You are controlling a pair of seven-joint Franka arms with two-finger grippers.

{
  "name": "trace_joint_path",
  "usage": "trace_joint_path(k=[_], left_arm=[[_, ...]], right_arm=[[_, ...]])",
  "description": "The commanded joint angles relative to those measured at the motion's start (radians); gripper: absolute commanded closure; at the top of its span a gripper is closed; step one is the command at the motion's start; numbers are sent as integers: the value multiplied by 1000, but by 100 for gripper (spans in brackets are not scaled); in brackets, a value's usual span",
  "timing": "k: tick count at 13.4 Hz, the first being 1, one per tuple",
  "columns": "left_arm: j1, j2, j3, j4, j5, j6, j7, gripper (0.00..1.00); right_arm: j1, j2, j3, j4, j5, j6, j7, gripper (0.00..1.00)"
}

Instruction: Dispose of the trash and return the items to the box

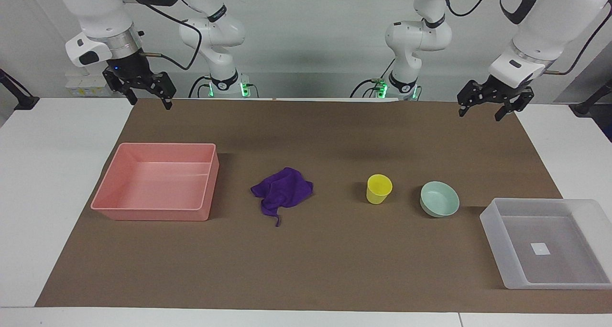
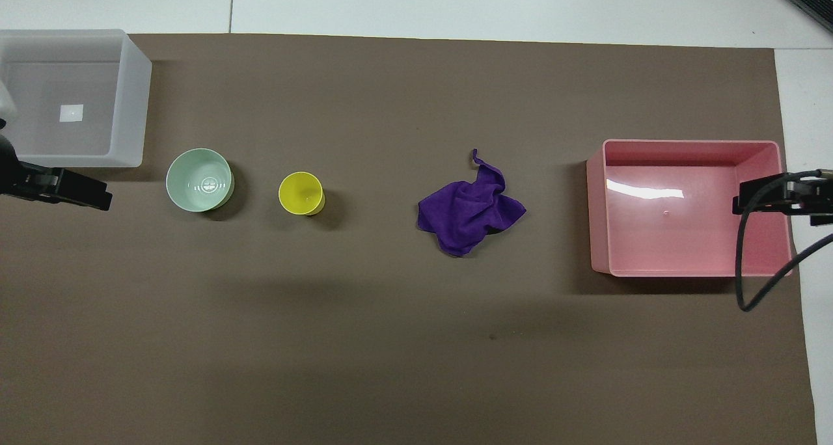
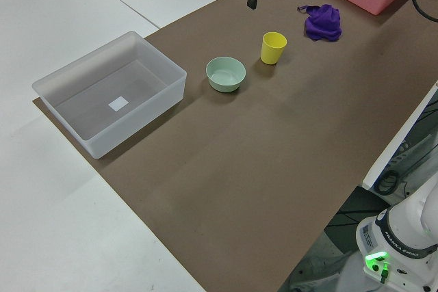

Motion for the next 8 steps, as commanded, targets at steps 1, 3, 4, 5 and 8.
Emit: trace_joint_path(k=[1, 3, 4, 5, 8], left_arm=[[23, -29, -10, -31, 16, 16, -5, 0], [23, -29, -10, -30, 16, 18, -14, 0], [23, -29, -10, -30, 16, 16, -14, 0], [19, -29, -10, -31, 16, 18, -7, 0], [28, -29, -8, -31, 16, 27, -13, 0]], right_arm=[[-7, -22, 2, -21, 17, -5, -20, 0], [-8, -22, 4, -22, 17, -5, -20, 0], [-8, -22, 4, -21, 17, -5, -20, 0], [-8, -22, 4, -22, 17, -5, -20, 0], [-8, -22, 4, -22, 17, -5, -20, 0]])
